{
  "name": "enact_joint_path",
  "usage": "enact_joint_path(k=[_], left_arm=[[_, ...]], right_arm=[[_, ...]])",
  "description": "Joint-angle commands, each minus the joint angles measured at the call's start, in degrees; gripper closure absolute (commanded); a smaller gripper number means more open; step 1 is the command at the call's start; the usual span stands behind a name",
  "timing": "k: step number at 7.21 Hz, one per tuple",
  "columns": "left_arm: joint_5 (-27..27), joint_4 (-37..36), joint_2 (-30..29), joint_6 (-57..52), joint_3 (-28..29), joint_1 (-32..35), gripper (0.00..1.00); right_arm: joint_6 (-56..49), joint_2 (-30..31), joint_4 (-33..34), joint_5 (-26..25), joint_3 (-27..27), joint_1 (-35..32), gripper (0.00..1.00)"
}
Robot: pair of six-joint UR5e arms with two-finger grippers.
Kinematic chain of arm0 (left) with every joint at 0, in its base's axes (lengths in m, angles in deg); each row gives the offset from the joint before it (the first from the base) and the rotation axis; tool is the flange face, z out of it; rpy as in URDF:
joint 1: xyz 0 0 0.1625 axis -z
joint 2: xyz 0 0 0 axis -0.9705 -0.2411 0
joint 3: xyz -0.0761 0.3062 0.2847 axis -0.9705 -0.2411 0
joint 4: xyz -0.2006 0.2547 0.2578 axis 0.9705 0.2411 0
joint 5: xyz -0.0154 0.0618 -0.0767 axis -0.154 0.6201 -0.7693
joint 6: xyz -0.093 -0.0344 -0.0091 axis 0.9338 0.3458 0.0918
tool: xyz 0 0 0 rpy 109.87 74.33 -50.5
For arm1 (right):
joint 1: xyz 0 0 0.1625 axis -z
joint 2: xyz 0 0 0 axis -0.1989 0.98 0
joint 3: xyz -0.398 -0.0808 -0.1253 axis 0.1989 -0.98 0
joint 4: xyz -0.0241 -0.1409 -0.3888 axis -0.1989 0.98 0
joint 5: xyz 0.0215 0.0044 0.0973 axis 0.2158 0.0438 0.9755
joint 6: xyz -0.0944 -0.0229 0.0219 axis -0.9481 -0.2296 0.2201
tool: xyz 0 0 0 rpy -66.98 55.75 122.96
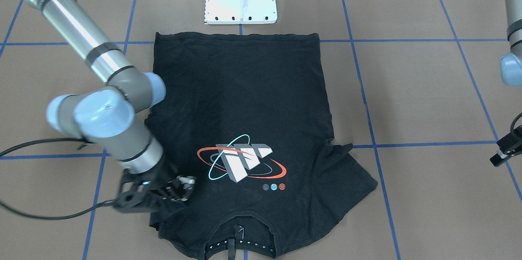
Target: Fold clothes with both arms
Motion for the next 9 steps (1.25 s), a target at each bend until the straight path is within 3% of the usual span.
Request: enact_joint_path(k=[1, 2, 3, 4, 6, 7, 9], left_arm=[[0.0, 0.0, 0.1, 0.0, 0.0, 0.0, 0.0], [-0.1, 0.0, 0.1, 0.6, 0.0, -0.1, 0.0], [-0.3, 0.0, 0.1, 0.7, -0.1, -0.1, 0.0], [-0.2, 0.0, 0.1, 0.8, -0.3, -0.1, 0.0], [0.0, 1.4, -1.3, 6.1, -0.3, -4.0, 0.0], [1.7, 7.0, -2.1, 14.6, -0.1, -8.0, 0.0], [16.2, 11.2, -6.1, 26.1, 0.7, -20.9, 0.0]], right_arm=[[1.6, -2.7, 0.1, -5.1, -2.2, 2.7, 1.0], [1.5, -2.6, 0.0, -6.2, -2.6, 2.7, 1.0], [1.6, -2.5, 0.0, -7.3, -2.6, 2.6, 0.82], [2.2, -2.4, -0.1, -7.3, -2.6, 2.4, 0.01], [2.8, -3.5, 0.0, -3.5, -2.1, -1.3, 0.0], [3.0, -3.6, 0.0, 0.9, -2.1, -4.1, 0.0], [3.1, -3.5, 0.1, 4.8, -2.1, -6.8, 0.0]])
